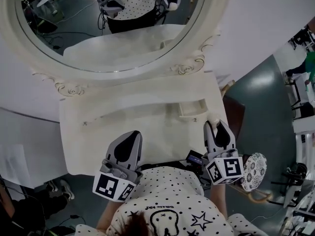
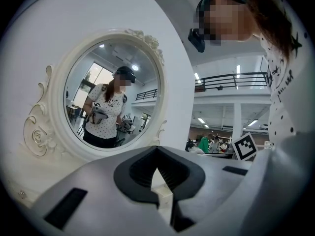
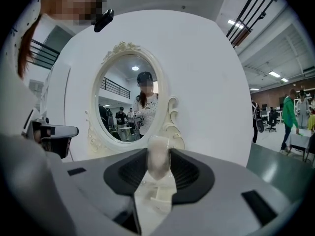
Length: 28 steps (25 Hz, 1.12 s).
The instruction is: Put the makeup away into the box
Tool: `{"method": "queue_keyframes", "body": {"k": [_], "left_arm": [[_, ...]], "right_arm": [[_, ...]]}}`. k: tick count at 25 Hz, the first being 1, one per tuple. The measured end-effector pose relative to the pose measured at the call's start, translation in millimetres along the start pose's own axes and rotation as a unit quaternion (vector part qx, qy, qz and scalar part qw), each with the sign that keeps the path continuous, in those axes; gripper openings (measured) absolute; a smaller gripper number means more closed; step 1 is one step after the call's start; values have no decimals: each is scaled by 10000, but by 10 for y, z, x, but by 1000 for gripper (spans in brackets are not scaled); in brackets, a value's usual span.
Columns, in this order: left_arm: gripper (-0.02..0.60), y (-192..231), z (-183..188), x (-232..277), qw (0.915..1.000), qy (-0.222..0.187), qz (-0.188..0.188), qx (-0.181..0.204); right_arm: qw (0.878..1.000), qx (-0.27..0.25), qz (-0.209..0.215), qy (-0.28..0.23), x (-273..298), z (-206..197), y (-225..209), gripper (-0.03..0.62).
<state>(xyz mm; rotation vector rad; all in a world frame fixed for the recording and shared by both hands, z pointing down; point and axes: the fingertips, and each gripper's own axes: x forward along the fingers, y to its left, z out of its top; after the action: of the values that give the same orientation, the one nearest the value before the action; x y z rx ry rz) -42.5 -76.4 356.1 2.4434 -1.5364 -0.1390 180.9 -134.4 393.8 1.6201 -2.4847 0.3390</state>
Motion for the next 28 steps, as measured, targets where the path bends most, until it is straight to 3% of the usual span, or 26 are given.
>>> {"method": "queue_keyframes", "body": {"k": [15,28], "left_arm": [[-5,-160,-73,285,9998,78,-127,-116],[-5,-176,-105,297,9999,112,-3,-124]], "right_arm": [[9992,-134,4,365,519,-183,-300,147],[9931,-107,209,1145,1020,-804,-381,147]]}}
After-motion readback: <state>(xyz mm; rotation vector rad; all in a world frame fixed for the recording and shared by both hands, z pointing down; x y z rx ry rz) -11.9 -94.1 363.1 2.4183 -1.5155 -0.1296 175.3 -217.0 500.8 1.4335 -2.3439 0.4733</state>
